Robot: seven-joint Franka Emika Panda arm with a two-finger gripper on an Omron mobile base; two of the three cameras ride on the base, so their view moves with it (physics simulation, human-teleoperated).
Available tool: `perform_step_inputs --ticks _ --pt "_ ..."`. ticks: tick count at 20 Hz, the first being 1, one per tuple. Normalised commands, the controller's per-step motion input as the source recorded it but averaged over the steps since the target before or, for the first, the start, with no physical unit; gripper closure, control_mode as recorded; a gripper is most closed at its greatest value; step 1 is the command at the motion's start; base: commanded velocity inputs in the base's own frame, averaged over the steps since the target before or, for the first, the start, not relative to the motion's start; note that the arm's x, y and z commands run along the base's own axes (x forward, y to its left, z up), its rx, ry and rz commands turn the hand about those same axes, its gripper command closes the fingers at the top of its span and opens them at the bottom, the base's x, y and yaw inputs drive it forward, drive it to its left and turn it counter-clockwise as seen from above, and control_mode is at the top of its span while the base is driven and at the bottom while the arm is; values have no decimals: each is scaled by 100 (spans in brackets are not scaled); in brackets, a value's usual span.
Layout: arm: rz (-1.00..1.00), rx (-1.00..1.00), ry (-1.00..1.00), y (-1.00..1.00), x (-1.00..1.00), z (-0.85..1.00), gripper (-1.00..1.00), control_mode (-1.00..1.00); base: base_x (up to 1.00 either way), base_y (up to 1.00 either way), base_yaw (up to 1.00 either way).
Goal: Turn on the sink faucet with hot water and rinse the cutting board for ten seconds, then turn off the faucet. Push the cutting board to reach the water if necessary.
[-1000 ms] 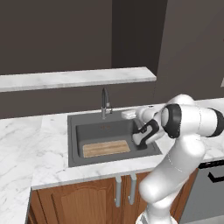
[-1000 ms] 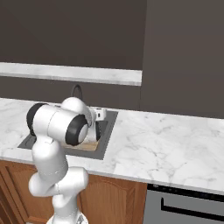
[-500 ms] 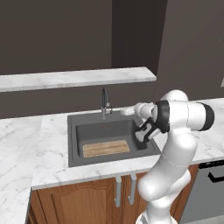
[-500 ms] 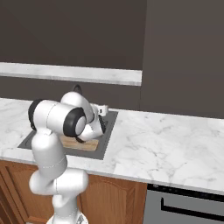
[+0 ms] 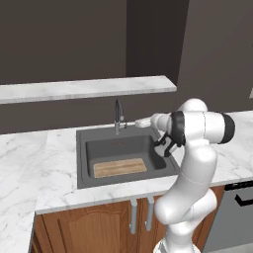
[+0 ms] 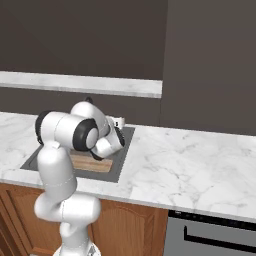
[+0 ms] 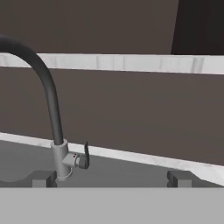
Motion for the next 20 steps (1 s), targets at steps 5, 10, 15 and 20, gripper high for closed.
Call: perform_step_inputs --ticks 5,10,15,20 --pt "0 0 0 0 9 -25 -100 -100 0 0 0" --pt "0 0 -3 0 0 -30 -100 -100 0 0 0" --pt "0 0 -8 1 2 -30 -100 -100 0 0 0" --pt "0 2 -15 3 5 -22 -100 -100 0 0 0"
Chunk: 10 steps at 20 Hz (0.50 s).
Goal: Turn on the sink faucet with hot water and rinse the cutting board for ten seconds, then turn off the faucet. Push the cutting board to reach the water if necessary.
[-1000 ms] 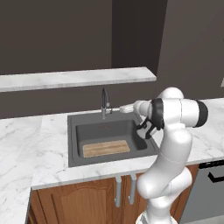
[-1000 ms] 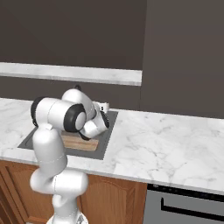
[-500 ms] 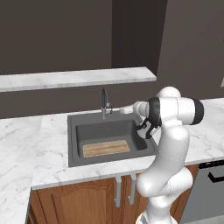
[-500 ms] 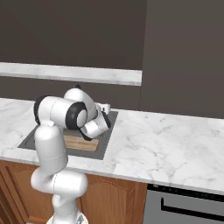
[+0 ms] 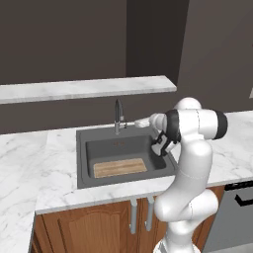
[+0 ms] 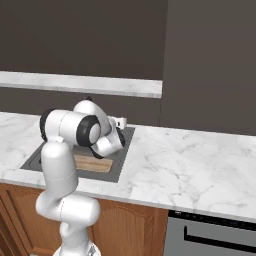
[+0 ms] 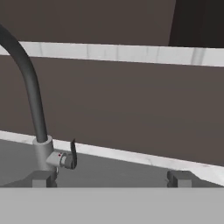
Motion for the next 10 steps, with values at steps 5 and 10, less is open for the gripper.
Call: perform_step_inputs --ticks 5,10 --pt "0 6 -13 2 1 -32 -100 -100 0 0 0" --pt "0 5 -8 3 0 -38 -100 -100 0 0 0"
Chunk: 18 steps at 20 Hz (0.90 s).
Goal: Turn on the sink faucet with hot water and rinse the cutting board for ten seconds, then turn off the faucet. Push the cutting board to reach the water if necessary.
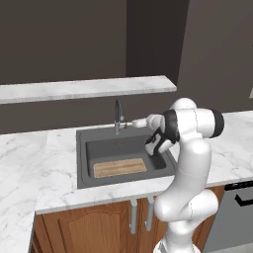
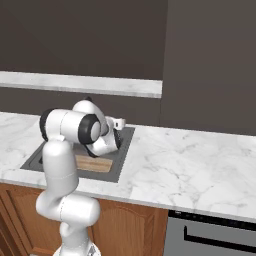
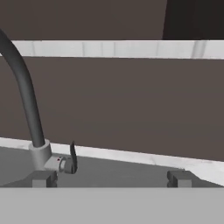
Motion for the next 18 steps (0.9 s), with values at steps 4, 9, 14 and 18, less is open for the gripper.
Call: perform_step_inputs --ticks 4,9,14,18 --pt "0 0 -3 9 0 -34 -100 -100 0 0 0" --pt "0 1 -2 6 0 -37 -100 -100 0 0 0" --pt "0 0 -8 4 0 -30 -100 -100 0 0 0" --pt "0 0 -11 2 0 -17 -100 -100 0 0 0"
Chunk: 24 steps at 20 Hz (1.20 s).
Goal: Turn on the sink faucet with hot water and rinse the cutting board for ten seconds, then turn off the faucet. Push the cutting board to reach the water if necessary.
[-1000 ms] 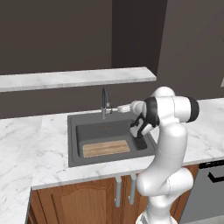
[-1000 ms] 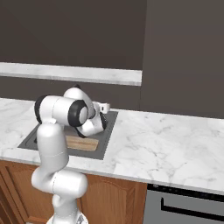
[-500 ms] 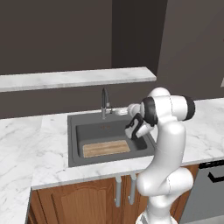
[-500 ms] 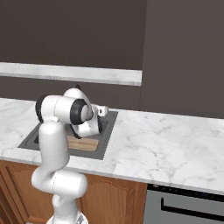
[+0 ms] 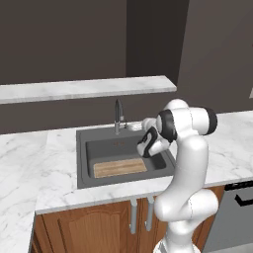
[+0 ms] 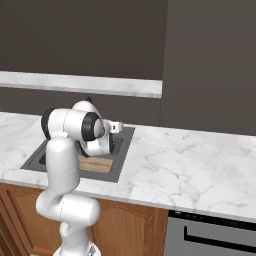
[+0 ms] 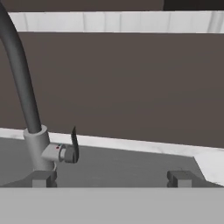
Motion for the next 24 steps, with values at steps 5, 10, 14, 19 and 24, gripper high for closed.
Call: perform_step_inputs --ticks 5,10,14,19,24 --pt "0 0 -11 0 0 -9 -100 -100 0 0 0" --pt "0 0 -6 6 0 -9 -100 -100 0 0 0" --pt "0 0 -5 8 2 -12 -100 -100 0 0 0" --pt "0 0 -6 1 0 -19 -100 -100 0 0 0" --pt "0 1 -8 0 0 -26 -100 -100 0 0 0"
